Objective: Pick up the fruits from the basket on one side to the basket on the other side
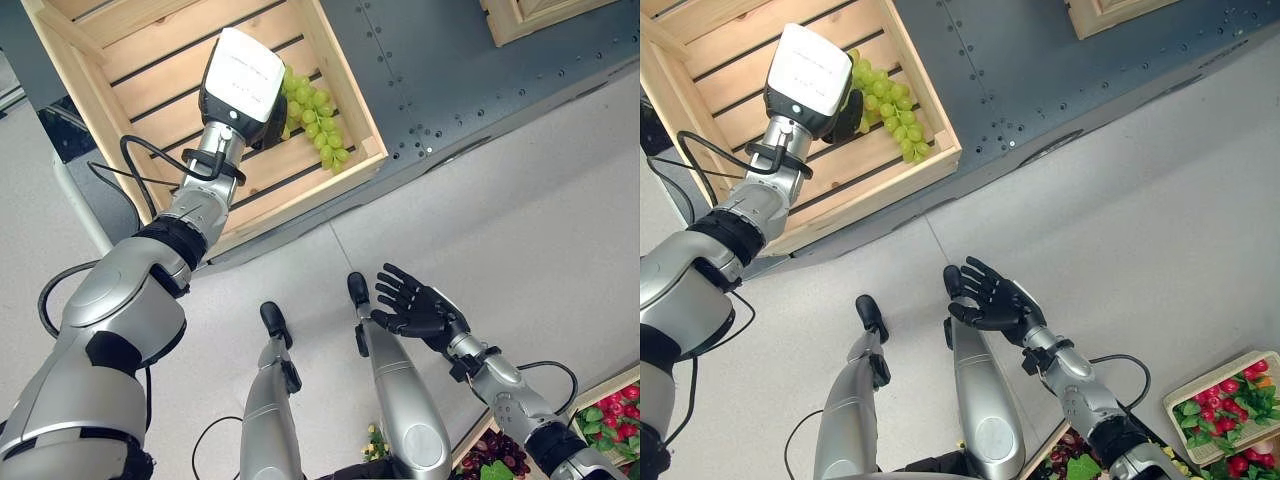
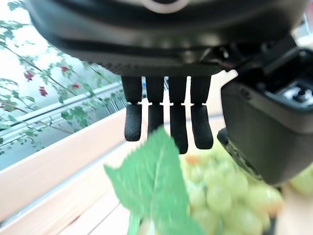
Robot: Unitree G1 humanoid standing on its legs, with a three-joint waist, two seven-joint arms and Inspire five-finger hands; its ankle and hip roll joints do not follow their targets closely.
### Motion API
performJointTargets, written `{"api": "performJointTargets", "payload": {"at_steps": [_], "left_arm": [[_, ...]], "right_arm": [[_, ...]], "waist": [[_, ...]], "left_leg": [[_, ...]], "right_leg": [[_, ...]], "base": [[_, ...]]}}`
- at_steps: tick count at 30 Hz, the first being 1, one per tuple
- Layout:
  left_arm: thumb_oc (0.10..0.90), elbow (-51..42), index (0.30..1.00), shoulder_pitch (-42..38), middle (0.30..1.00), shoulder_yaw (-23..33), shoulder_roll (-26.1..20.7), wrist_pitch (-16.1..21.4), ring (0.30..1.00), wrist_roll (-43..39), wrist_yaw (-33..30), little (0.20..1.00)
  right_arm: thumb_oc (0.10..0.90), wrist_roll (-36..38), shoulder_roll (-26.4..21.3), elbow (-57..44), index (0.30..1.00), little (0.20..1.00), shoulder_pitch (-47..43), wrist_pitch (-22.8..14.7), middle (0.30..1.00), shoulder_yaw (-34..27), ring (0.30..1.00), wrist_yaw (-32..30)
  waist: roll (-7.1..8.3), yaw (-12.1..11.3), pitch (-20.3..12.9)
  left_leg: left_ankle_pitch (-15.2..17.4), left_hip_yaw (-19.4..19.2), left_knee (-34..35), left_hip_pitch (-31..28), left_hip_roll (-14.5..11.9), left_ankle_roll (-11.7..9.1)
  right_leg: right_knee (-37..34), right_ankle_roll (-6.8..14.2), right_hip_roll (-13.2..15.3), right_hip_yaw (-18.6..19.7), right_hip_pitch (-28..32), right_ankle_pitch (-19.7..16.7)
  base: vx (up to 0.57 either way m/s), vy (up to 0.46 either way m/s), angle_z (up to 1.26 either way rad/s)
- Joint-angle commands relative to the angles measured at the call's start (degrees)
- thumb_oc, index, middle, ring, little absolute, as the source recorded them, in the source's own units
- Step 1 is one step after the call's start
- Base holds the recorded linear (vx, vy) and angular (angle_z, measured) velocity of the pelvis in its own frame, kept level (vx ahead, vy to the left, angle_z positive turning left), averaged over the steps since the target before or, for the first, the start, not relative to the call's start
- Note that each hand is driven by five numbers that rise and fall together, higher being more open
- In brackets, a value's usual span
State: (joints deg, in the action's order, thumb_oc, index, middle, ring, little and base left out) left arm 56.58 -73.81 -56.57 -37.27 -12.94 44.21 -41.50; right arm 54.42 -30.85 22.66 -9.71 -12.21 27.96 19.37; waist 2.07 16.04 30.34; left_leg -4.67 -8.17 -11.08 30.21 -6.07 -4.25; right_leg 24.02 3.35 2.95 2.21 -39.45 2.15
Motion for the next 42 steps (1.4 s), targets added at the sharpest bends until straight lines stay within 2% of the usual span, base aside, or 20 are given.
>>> {"api": "performJointTargets", "payload": {"at_steps": [1,8,9,10,18,31,42], "left_arm": [[0.400,-3.2,0.300,-1.6,0.300,6.7,-5.9,0.2,0.300,1.0,-6.6,0.300],[0.400,-6.1,0.300,-0.9,0.300,7.0,-7.2,-0.9,0.300,1.4,-7.4,0.300],[0.431,-6.2,0.347,-0.8,0.347,7.1,-7.1,-1.1,0.347,1.4,-7.4,0.347],[0.800,-6.3,0.900,-1.0,0.900,6.9,-6.9,-1.5,0.900,1.7,-7.2,0.900],[0.800,-6.4,0.900,-1.9,0.900,5.8,-6.8,-2.4,0.900,3.0,-5.5,0.900],[0.800,-6.9,0.900,-3.1,0.900,6.2,-7.0,-2.4,0.900,3.5,-8.3,0.900],[0.800,-5.5,0.900,-4.9,0.900,2.0,-5.2,2.0,0.900,7.9,-2.1,0.900]], "right_arm": [[0.800,0.2,0.1,-5.0,0.900,0.900,3.4,-3.6,0.900,-1.8,0.900,1.4],[0.800,0.7,0.2,-6.1,0.900,0.900,3.4,-3.5,0.900,-1.6,0.900,0.5],[0.800,0.7,0.3,-6.0,0.900,0.900,3.4,-3.6,0.900,-1.5,0.900,0.5],[0.800,0.7,0.3,-6.0,0.900,0.900,3.1,-3.5,0.900,-1.4,0.900,0.4],[0.800,0.6,0.5,-5.7,0.900,0.900,2.8,-3.4,0.900,-1.4,0.900,0.4],[0.800,0.2,0.6,-5.1,0.900,0.900,3.3,-3.5,0.900,-1.9,0.900,1.3],[0.800,-0.1,0.8,-6.0,0.900,0.900,2.5,-2.3,0.900,-1.8,0.900,0.7]], "waist": [[1.45,-0.5,-0.5],[1.31,-1.2,-0.5],[1.33,-1.2,-0.5],[1.32,-1.2,-0.5],[1.25,-0.9,-0.5],[1.20,-0.6,-0.5],[1.68,0.2,-0.5]], "left_leg": [[3.6,0.2,-7.2,3.3,0.0,0.7],[3.4,0.8,-6.5,3.4,0.4,0.9],[3.5,0.8,-6.6,3.3,0.4,0.9],[3.4,1.0,-6.6,3.5,0.5,0.9],[3.4,0.6,-6.9,3.6,0.2,0.8],[3.7,0.3,-7.7,3.8,0.0,0.7],[4.0,-0.1,-8.3,4.6,-0.1,0.7]], "right_leg": [[-6.9,-0.8,-0.7,-1.6,4.5,-3.4],[-7.4,-0.8,-0.6,-2.1,4.5,-3.5],[-7.4,-0.8,-0.6,-2.1,4.7,-3.3],[-7.5,-0.8,-0.7,-2.2,4.6,-3.5],[-7.4,-0.7,-0.6,-2.1,4.4,-3.7],[-6.9,-0.9,-0.6,-2.0,4.5,-3.4],[-6.4,-0.7,-0.9,-1.8,3.3,-3.5]], "base": [[0.00,0.000,0.00],[0.00,-0.006,0.02],[-0.02,-0.017,0.09],[-0.01,-0.013,0.06],[0.00,-0.002,0.00],[0.00,0.000,0.00],[0.00,0.000,0.00]]}}
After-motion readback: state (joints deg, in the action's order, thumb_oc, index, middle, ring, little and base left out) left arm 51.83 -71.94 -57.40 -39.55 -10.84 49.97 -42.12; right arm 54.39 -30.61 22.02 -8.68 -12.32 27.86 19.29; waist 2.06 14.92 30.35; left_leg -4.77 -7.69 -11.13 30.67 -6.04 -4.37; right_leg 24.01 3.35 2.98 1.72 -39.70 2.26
